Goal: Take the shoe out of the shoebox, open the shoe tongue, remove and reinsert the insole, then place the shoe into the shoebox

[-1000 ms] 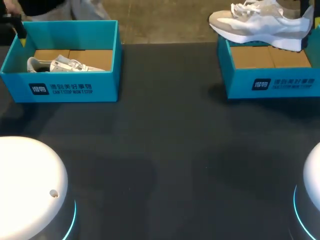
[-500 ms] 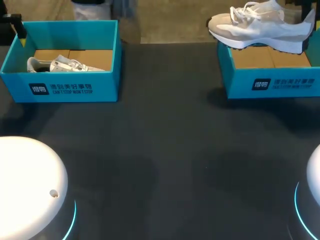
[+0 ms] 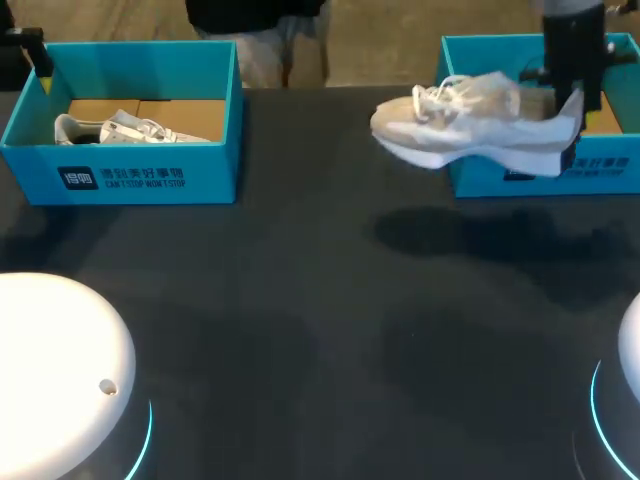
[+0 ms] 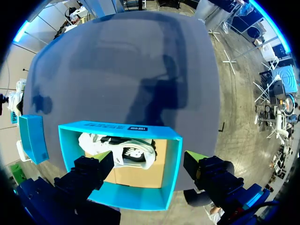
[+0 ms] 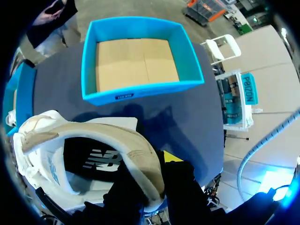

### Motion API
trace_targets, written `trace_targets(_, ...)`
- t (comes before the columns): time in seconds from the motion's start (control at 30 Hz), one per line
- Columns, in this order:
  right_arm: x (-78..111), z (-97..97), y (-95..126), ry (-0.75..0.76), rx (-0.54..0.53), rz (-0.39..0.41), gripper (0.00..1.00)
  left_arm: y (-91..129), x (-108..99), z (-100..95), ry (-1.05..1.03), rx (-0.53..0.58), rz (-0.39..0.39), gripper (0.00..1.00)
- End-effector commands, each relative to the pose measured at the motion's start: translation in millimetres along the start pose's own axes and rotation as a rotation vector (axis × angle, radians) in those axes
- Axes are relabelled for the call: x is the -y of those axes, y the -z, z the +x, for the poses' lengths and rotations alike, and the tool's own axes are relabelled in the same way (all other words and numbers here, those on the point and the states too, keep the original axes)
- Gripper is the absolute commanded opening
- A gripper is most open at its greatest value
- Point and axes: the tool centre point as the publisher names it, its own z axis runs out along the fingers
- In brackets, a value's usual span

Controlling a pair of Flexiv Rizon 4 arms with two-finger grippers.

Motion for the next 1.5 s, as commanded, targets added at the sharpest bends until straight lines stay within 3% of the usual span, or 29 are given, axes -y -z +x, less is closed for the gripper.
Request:
trace_targets(0.03, 28.1, 13.2, -5.3, -0.022, 0.014, -0.122, 0.0, 0.0, 0.8, -0.1, 0.0, -0.003, -0.002, 1.0)
trace_targets(0.2, 59.3, 28.6, -8.9, -0.008, -0.01, -0.101, 0.0, 0.0, 0.8, -0.1, 0.0, -0.003, -0.002, 1.0)
trace_targets(0.87, 59.3, 28.6, -8.9, -0.008, -0.01, -0.101, 0.0, 0.0, 0.8, -0.1, 0.0, -0.003, -0.002, 1.0)
trace_targets(1.3, 124.8, 84.3, -26.7, -0.023, -0.039, -0.094, 0.0, 0.0, 0.8, -0.1, 0.0, -0.003, -0.002, 1.0)
trace_targets(1.5, 145.5, 103.9, -35.0, -0.072, -0.046, -0.086, 0.0, 0.0, 0.8, -0.1, 0.0, -0.003, -0.002, 1.0)
